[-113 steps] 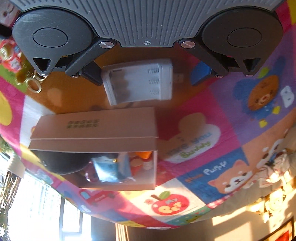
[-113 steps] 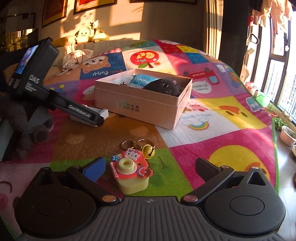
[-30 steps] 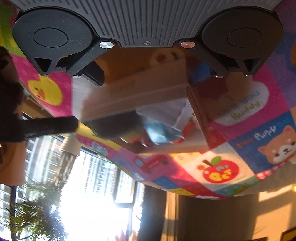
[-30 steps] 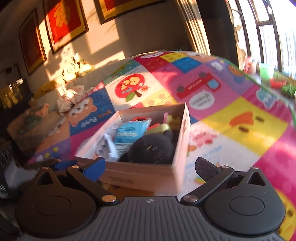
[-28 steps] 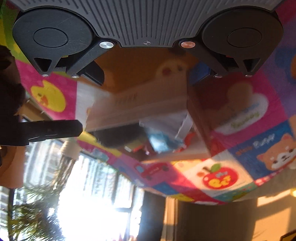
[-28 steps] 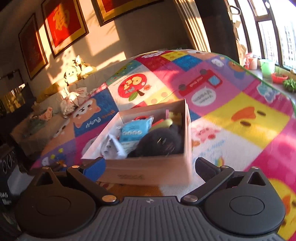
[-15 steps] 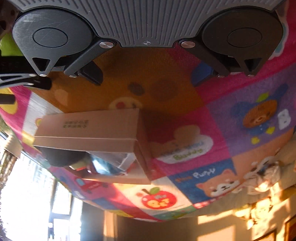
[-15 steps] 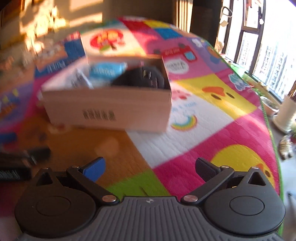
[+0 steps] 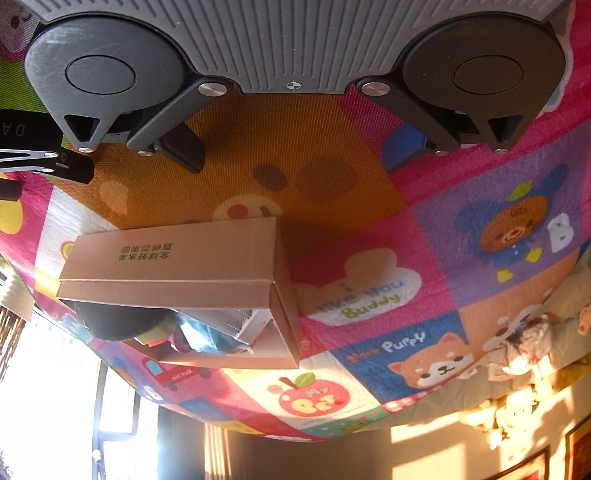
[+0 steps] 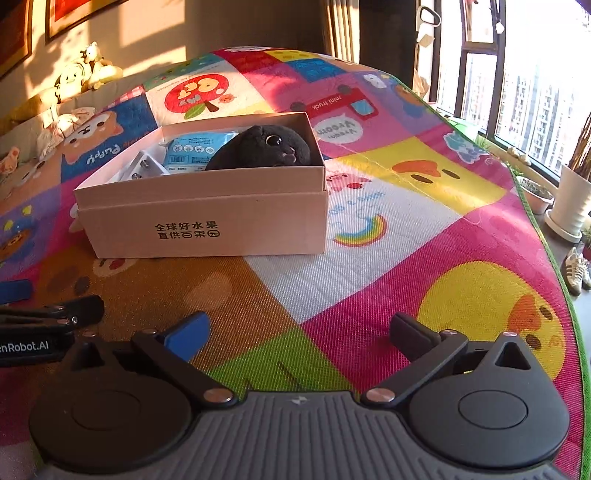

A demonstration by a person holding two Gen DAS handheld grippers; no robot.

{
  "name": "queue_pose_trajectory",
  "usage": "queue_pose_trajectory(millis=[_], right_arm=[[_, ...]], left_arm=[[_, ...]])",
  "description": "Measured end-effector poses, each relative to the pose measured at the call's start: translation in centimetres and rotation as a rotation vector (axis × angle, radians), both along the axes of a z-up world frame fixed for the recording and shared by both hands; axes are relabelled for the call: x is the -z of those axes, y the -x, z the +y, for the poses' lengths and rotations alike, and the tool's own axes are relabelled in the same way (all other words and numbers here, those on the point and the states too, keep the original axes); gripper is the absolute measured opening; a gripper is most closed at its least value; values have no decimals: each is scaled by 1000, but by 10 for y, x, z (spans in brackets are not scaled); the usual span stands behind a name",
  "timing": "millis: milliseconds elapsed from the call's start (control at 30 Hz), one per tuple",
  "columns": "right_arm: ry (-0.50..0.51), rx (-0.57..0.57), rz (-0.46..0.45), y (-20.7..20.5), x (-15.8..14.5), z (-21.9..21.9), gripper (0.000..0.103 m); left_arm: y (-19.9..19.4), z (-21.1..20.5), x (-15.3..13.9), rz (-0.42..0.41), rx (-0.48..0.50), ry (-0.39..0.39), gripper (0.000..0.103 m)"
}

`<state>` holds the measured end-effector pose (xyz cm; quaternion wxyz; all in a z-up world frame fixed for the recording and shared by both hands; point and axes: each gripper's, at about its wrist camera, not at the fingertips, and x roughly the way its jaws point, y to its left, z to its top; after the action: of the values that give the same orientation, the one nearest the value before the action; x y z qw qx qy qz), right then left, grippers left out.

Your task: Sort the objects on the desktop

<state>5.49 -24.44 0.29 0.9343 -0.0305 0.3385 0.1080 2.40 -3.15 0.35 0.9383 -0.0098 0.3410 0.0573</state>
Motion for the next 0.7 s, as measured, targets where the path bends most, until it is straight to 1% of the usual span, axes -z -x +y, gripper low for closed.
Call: queue_pose_trajectory(millis=[700], right_arm=[[-1, 0, -1, 0, 0, 0, 103]], left_arm=[[0, -1, 0, -1, -2, 0, 103]])
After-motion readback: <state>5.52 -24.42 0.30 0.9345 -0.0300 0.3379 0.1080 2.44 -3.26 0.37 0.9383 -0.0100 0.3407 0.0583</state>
